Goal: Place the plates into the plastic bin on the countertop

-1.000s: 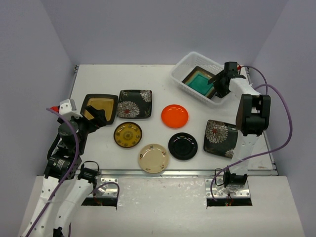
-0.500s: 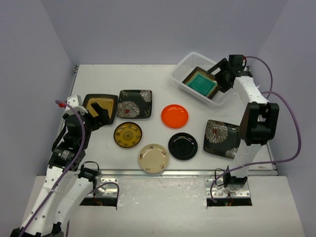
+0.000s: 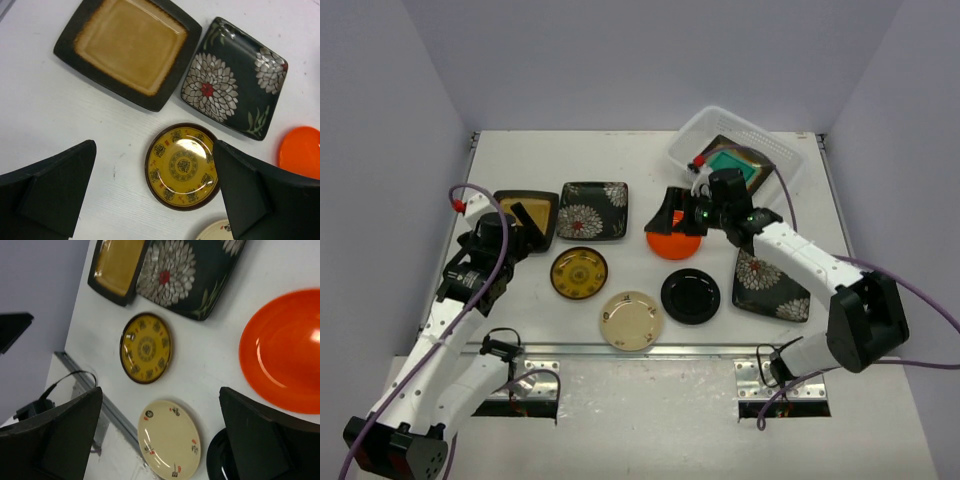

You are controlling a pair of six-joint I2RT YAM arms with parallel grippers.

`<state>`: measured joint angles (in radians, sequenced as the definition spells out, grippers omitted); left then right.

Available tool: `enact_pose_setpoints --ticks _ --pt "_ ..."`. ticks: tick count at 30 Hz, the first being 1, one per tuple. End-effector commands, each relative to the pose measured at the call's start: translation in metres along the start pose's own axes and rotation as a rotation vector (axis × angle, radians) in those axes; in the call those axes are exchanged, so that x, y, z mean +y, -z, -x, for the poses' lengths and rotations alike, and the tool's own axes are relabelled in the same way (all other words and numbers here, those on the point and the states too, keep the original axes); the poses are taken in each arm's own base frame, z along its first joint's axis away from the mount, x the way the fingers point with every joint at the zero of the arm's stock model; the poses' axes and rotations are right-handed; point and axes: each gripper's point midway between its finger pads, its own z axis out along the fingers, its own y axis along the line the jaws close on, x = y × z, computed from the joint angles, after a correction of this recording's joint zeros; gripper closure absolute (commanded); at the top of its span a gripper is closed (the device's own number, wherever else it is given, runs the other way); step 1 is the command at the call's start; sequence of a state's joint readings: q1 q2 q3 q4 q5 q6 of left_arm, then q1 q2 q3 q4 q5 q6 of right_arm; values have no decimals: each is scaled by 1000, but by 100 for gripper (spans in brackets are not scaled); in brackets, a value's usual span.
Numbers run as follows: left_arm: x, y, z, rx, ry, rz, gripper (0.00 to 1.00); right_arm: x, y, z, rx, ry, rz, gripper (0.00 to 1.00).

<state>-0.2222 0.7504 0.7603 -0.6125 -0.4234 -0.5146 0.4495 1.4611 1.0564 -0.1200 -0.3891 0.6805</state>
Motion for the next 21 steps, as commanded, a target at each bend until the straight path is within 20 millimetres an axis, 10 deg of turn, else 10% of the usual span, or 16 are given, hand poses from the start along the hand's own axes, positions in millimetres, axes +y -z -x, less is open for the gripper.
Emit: enact_pose_setpoints --ticks 1,12,21 --pt "14 0 11 -39 270 136 0 19 18 -32 -48 3 140 1" --pt "62 -110 -15 101 841 174 0 43 103 -80 -136 5 266 1" --pt "76 -165 -48 182 855 244 2 39 143 -92 -214 93 226 1"
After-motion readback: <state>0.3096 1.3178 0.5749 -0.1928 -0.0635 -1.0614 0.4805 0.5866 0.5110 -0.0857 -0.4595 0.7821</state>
